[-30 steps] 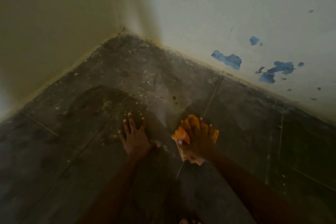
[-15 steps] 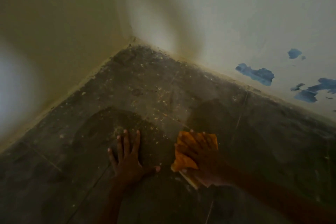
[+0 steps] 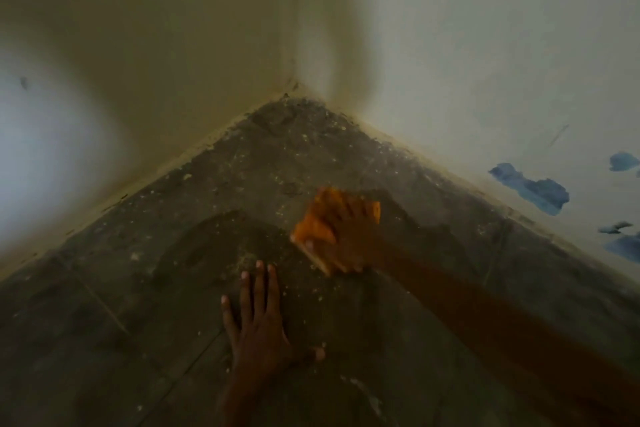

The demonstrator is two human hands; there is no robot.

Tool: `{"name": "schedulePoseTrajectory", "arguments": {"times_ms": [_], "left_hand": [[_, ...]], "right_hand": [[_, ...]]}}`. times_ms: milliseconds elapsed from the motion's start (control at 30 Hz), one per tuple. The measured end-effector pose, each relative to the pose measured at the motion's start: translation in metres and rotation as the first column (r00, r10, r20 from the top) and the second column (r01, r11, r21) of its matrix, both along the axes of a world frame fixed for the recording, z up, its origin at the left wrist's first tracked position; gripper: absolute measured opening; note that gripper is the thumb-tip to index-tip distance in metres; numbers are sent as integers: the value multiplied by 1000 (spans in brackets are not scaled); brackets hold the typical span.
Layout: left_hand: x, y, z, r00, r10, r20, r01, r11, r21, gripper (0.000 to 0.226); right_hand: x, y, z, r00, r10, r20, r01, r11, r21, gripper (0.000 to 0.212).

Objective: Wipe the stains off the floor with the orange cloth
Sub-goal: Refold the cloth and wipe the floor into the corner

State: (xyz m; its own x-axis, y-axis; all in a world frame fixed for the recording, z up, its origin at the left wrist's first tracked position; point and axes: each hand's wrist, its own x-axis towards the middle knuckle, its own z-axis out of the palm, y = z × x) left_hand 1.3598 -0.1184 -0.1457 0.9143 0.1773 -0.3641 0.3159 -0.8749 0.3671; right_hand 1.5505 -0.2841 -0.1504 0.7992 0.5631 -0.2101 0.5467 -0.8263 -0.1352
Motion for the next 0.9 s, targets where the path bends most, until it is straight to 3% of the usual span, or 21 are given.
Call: {"name": "schedulePoseTrajectory", "arguments": {"times_ms": [67,133,167,233,300,333,367,500,533,600,700,900], "left_hand": [[0,0,-1,1000,5,3,-5,1000,-7,159],[2,1,0,1000,-8,-12,8,1000,-3,157],[2,1,2,1000,-20,-18,20,1000,-6,156],[2,2,6,1000,-15,-26,14,1000,-14,154],[3,2,9,999,-19,-40,18,1000,-23,154],[3,2,9,999,-21,-44,20,999,-27,155],[3,2,9,998,-25,-49,24,999,-34,157],[3,3,3,1000,-25,-13,25,999,-23,153],[3,2,2,1000,-24,11,24,999,-23,152],[2,2,-2,999,-35,18,36,999,-40,154],[4,4,-7,994,-45,100,44,999,13,148],[-5,10,-7,988,-67,142,77,995,-66,136]], "right_hand": [[54,39,4,970,-230,-77,235,970,58,92],[74,85,8,932,-349,-100,358,930,84,95],[67,101,7,942,-322,-95,330,941,79,95],[35,107,6,997,-67,-46,69,997,45,88],[9,72,-2,977,206,51,-208,978,32,80],[14,54,-3,963,260,73,-262,965,18,79],[33,42,-6,970,233,63,-233,972,-5,80],[94,99,15,976,-185,-115,187,982,10,88],[85,124,21,975,-184,-127,190,981,34,86],[38,154,22,985,9,-174,1,998,62,81],[-2,127,5,966,238,-100,-229,969,98,76],[32,134,11,988,15,-151,-14,1000,9,78]]}}
